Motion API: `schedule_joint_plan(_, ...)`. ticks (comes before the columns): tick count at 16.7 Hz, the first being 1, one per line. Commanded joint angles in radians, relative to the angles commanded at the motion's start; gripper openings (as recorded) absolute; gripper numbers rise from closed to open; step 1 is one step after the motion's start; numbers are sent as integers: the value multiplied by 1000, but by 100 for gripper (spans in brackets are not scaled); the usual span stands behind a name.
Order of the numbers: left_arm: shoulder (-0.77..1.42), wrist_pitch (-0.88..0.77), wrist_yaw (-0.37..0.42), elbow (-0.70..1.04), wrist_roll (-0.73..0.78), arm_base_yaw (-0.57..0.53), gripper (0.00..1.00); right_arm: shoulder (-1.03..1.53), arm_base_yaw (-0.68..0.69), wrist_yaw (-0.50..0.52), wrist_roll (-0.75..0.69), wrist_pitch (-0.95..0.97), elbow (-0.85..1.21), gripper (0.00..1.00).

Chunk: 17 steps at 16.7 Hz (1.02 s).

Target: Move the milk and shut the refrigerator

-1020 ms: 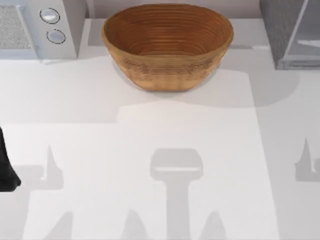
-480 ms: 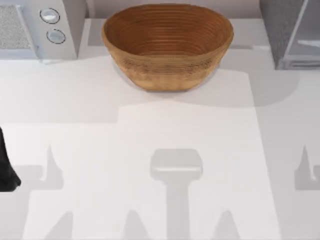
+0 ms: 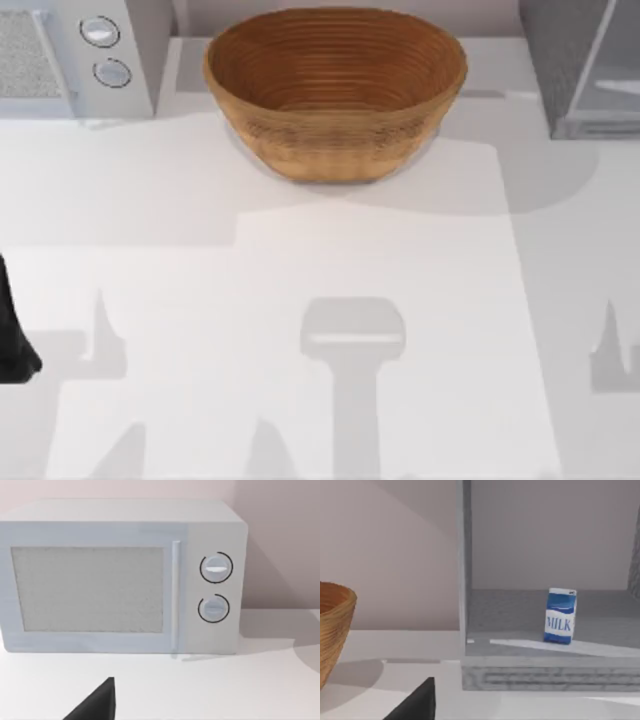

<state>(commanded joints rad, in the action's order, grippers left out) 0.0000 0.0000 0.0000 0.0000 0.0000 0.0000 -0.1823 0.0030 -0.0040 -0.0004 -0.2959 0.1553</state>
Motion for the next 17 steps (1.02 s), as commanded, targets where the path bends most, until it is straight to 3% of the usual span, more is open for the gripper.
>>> schedule_joint_plan(11, 0, 0, 0, 0, 0, 0, 100, -496, -5, 12, -11, -948, 407, 100)
schedule_joint_plan(17, 0, 0, 0, 0, 0, 0, 100, -621, -3, 12, -10, -1173, 509, 100)
